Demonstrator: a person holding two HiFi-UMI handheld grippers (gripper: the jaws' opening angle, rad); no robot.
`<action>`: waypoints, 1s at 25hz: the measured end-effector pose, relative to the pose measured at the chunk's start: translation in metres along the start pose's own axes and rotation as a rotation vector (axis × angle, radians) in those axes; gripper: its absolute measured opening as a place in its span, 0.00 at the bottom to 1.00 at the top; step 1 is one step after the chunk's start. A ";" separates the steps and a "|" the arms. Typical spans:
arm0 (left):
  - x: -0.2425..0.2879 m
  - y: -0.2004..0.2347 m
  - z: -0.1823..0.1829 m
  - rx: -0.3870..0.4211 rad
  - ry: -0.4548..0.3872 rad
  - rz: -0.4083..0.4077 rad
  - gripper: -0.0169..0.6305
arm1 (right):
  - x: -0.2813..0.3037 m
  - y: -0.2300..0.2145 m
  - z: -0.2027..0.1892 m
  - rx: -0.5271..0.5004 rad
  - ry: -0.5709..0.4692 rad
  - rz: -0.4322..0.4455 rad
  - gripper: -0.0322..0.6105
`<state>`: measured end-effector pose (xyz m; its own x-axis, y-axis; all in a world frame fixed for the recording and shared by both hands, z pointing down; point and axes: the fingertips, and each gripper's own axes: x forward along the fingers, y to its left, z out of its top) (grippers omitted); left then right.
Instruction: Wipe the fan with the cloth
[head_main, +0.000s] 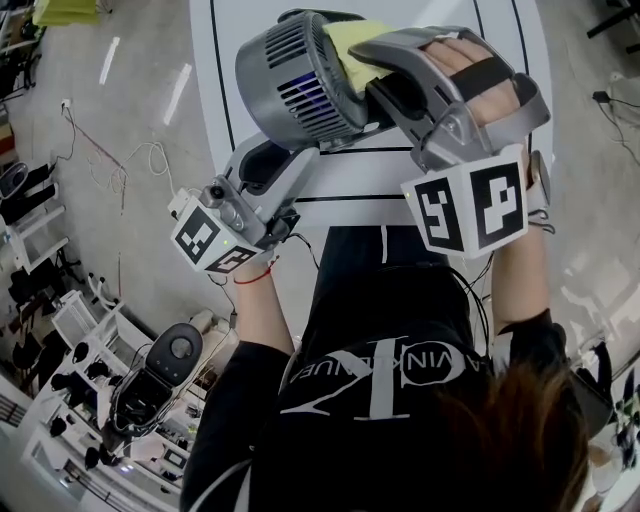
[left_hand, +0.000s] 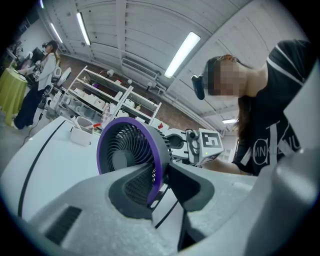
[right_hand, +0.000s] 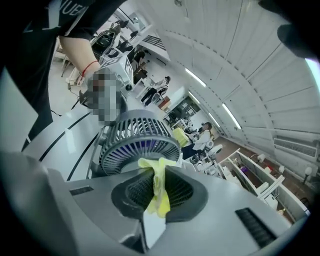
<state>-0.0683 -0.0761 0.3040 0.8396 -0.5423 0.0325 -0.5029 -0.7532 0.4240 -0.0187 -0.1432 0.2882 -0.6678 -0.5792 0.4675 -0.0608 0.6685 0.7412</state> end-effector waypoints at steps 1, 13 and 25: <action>0.000 0.001 0.001 -0.001 0.000 0.001 0.19 | -0.002 -0.001 0.003 -0.009 -0.008 -0.001 0.11; -0.003 0.003 -0.022 0.001 0.098 0.011 0.18 | -0.001 0.035 0.003 -0.029 0.008 0.059 0.11; -0.018 0.011 -0.026 0.023 0.131 -0.010 0.16 | 0.024 0.051 -0.011 -0.012 0.114 0.097 0.11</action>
<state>-0.0834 -0.0654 0.3316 0.8632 -0.4829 0.1470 -0.4981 -0.7674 0.4039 -0.0303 -0.1284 0.3424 -0.5816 -0.5617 0.5884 0.0091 0.7188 0.6952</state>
